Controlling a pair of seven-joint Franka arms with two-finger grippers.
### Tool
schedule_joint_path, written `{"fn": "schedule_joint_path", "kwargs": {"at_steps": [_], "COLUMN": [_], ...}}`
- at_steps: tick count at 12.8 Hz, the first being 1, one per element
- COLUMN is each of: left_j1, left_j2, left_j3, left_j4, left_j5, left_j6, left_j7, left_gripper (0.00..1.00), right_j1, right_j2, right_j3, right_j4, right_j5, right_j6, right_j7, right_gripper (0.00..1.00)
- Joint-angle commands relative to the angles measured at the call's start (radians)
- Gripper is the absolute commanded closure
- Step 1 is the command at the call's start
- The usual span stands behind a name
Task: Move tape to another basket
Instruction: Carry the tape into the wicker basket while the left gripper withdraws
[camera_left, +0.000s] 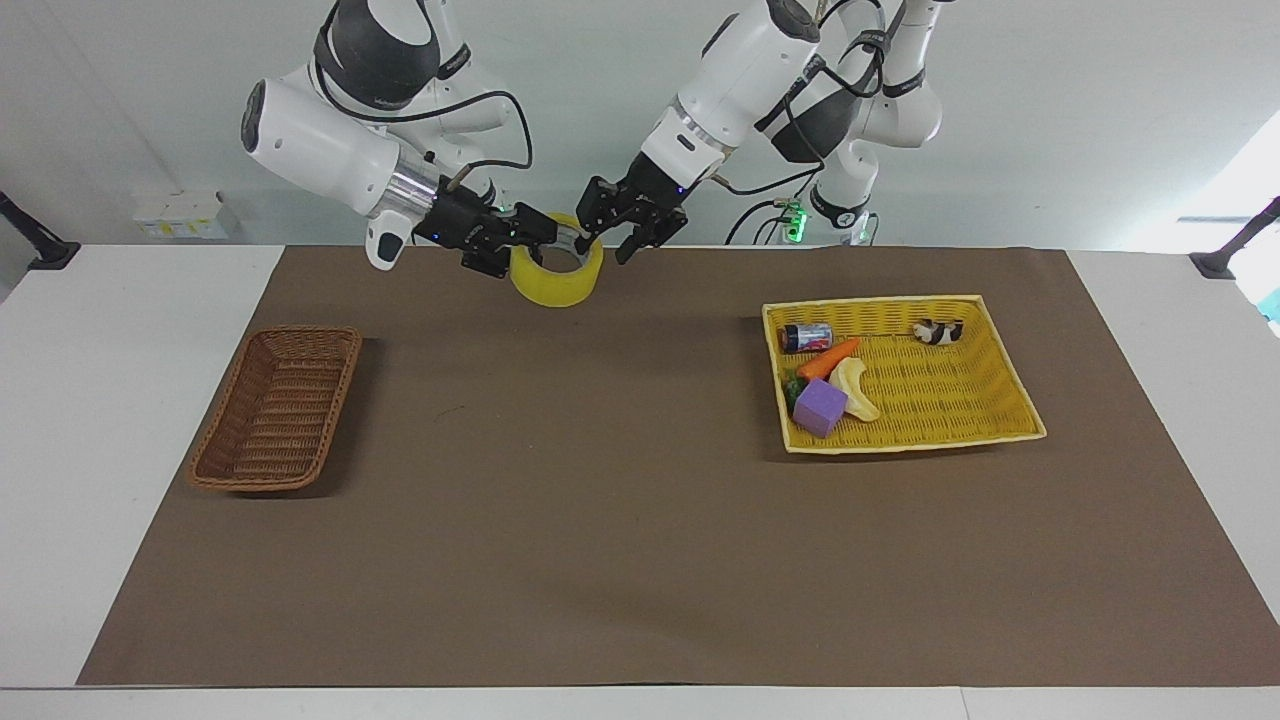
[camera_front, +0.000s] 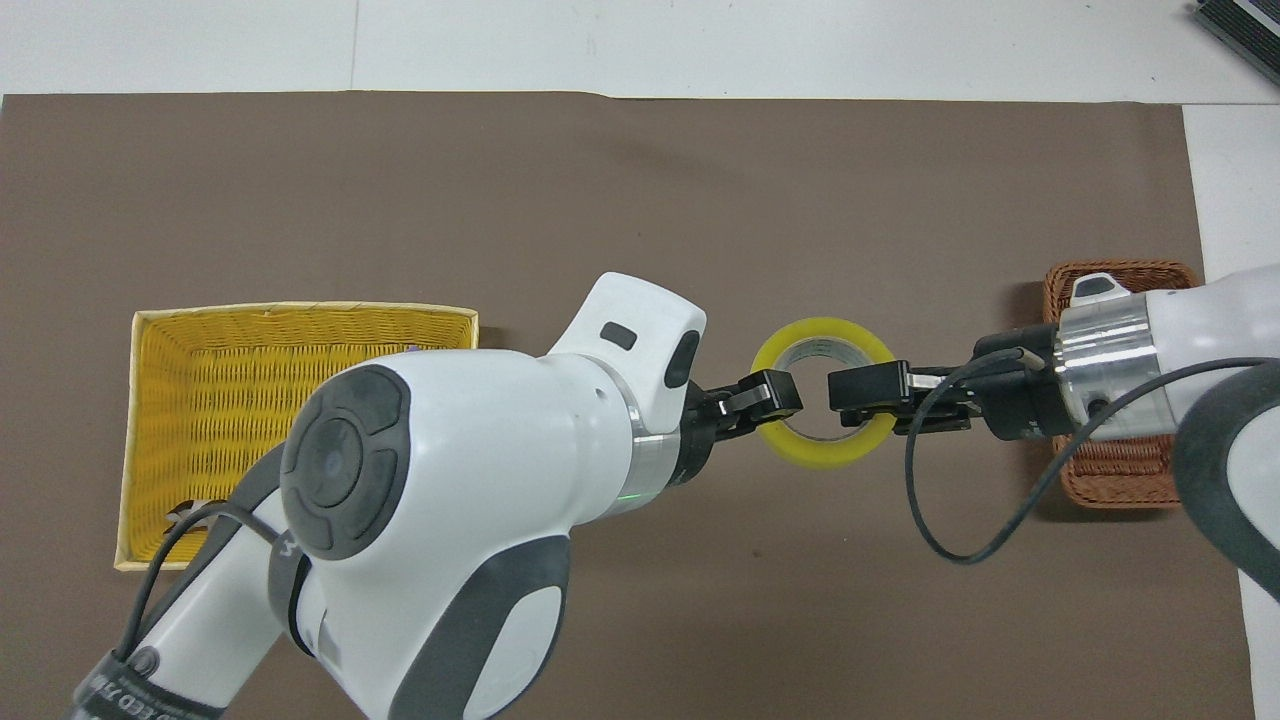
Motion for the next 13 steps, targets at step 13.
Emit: {"fn": "schedule_joint_path", "kwargs": {"at_steps": [13], "left_j1": [0.552], "left_j2": [-0.09], "left_j3": [0.034], "left_j4": [0.038], "left_j5": [0.319], "left_j6": [-0.439], "left_j7": [0.615], "left_gripper": [0.0], "right_j1": [-0.499], "right_j2": [0.138], "right_j3": [-0.006], "right_j4": [0.097], "right_j5": [-0.26], "right_j6": [-0.083], "right_j7": [-0.43], "right_gripper": [1.0]}}
